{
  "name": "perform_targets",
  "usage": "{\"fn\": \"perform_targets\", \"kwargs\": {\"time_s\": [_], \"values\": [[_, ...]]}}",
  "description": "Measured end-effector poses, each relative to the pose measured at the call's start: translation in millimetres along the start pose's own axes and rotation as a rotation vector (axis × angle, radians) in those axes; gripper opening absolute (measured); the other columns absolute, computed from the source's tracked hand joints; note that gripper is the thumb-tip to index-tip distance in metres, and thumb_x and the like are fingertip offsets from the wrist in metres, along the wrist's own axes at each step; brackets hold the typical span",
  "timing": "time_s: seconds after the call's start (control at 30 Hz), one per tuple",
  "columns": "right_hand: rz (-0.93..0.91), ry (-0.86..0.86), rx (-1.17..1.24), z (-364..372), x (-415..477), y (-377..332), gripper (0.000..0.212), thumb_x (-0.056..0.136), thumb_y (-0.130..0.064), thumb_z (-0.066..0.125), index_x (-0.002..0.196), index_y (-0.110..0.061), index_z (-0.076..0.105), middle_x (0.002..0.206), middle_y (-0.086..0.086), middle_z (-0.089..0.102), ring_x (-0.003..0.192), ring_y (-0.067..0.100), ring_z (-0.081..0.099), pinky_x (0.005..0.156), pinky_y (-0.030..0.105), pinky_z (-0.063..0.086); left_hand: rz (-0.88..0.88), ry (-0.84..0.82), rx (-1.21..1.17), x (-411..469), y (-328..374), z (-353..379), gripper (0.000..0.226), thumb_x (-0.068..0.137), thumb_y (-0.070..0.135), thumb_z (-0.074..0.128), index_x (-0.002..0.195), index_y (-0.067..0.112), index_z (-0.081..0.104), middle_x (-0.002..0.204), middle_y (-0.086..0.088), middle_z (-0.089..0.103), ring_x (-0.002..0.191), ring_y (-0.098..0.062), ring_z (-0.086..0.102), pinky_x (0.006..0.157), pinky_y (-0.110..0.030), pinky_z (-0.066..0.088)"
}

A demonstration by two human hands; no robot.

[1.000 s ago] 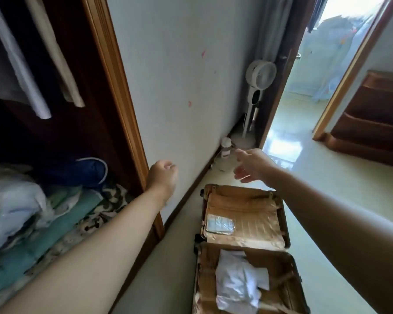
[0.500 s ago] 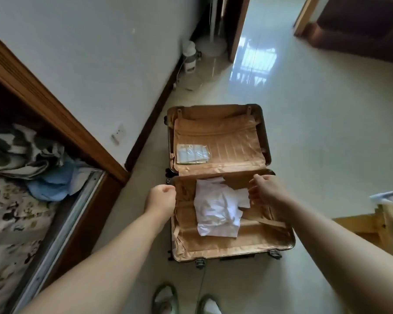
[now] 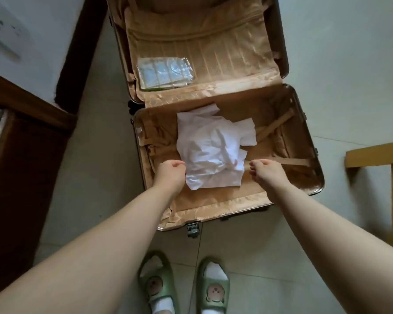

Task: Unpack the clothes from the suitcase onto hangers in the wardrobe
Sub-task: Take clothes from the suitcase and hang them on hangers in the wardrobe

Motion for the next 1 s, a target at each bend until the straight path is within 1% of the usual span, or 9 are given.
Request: {"fn": "perform_targets", "kwargs": {"time_s": [0.1, 0.17, 0.27, 0.4, 0.57, 0.67, 0.8, 0.87, 1.0], "values": [[0.039, -0.01, 0.015, 21.8, 34.4, 23.6, 0.025, 0.089, -0.012, 0.044, 0.087, 0.002, 0.064, 0.075, 0.008, 0.044, 0.071, 0.023, 0.037, 0.058, 0.027, 0.031, -0.01, -0.003, 0.019, 32.1, -26.3, 18.7, 0.021, 0.091, 0.019, 0.047, 0.098, 0.023, 0.067, 0.108, -0.002, 0.069, 0.104, -0.024, 0.063, 0.09, -0.037, 0.05], [0.009, -0.026, 0.004, 35.6, 55.3, 31.4, 0.028, 0.093, -0.009, 0.04, 0.102, -0.005, 0.067, 0.078, 0.006, 0.05, 0.064, 0.016, 0.04, 0.052, 0.021, 0.032, -0.017, 0.008, 0.017, 52.2, -43.3, 28.7, 0.021, 0.089, 0.02, 0.047, 0.092, 0.026, 0.067, 0.105, -0.001, 0.07, 0.103, -0.024, 0.063, 0.087, -0.035, 0.05], [-0.045, -0.063, 0.006, 55.2, 84.4, 39.6, 0.037, 0.097, -0.009, 0.039, 0.129, -0.006, 0.056, 0.104, 0.003, 0.053, 0.076, 0.01, 0.048, 0.06, 0.018, 0.037, -0.031, 0.044, -0.063, 73.0, -58.9, 37.9, 0.022, 0.093, 0.013, 0.045, 0.095, 0.021, 0.066, 0.1, -0.001, 0.069, 0.101, -0.022, 0.063, 0.081, -0.029, 0.047], [-0.018, -0.133, 0.016, 82.8, 115.6, 49.3, 0.04, 0.097, -0.003, 0.037, 0.132, -0.013, 0.053, 0.113, 0.007, 0.057, 0.079, 0.011, 0.05, 0.053, 0.008, 0.037, -0.059, 0.087, -0.209, 94.8, -72.4, 49.3, 0.026, 0.094, 0.007, 0.042, 0.108, 0.014, 0.062, 0.095, -0.001, 0.065, 0.094, -0.017, 0.06, 0.078, -0.028, 0.045], [0.045, -0.119, 0.069, 97.0, 140.6, 53.5, 0.046, 0.097, 0.002, 0.035, 0.141, -0.007, 0.045, 0.144, 0.013, 0.045, 0.119, 0.024, 0.051, 0.086, 0.027, 0.042, -0.068, 0.088, -0.243, 104.6, -82.8, 56.4, 0.021, 0.092, 0.009, 0.044, 0.101, 0.021, 0.06, 0.106, -0.002, 0.067, 0.103, -0.018, 0.061, 0.095, -0.034, 0.048], [0.055, -0.076, 0.238, 96.3, 137.6, 46.8, 0.039, 0.095, -0.006, 0.05, 0.134, -0.001, 0.05, 0.141, 0.016, 0.049, 0.129, 0.028, 0.046, 0.093, 0.033, 0.039, -0.081, 0.087, -0.242, 102.0, -86.1, 53.4, 0.022, 0.092, 0.01, 0.044, 0.1, 0.022, 0.061, 0.106, -0.002, 0.068, 0.105, -0.019, 0.062, 0.095, -0.034, 0.049], [0.073, -0.051, 0.574, 88.9, 110.4, 21.8, 0.024, 0.081, -0.006, 0.073, 0.104, 0.0, 0.068, 0.091, 0.005, 0.072, 0.077, 0.012, 0.066, 0.067, 0.018, 0.048, -0.072, 0.075, -0.236, 84.7, -75.7, 42.1, 0.02, 0.093, 0.012, 0.052, 0.109, 0.018, 0.063, 0.112, -0.003, 0.066, 0.107, -0.018, 0.06, 0.091, -0.03, 0.047], [0.048, -0.164, 0.742, 87.6, 87.2, 1.2, 0.008, 0.08, -0.001, 0.073, 0.087, -0.002, 0.069, 0.075, 0.004, 0.073, 0.064, 0.012, 0.068, 0.071, 0.024, 0.055, -0.037, 0.079, -0.202, 70.7, -62.5, 33.9, 0.031, 0.09, 0.013, 0.059, 0.121, 0.018, 0.06, 0.118, -0.003, 0.063, 0.108, -0.017, 0.059, 0.086, -0.026, 0.047], [0.035, -0.427, 0.746, 87.0, 25.8, -41.2, 0.013, 0.081, -0.005, 0.072, 0.094, -0.005, 0.069, 0.101, 0.014, 0.073, 0.099, 0.028, 0.07, 0.092, 0.04, 0.054, 0.17, 0.033, 0.093, 33.6, -19.3, 21.1, 0.093, 0.075, 0.024, 0.079, 0.149, 0.032, 0.023, 0.151, -0.002, 0.029, 0.134, -0.018, 0.036, 0.104, -0.033, 0.035]]}}
Point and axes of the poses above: each hand's wrist, its own x-axis towards the middle knuckle, its own z-axis out of the palm, y = z × x, the point moved 3 cm from there along x, towards the middle knuckle
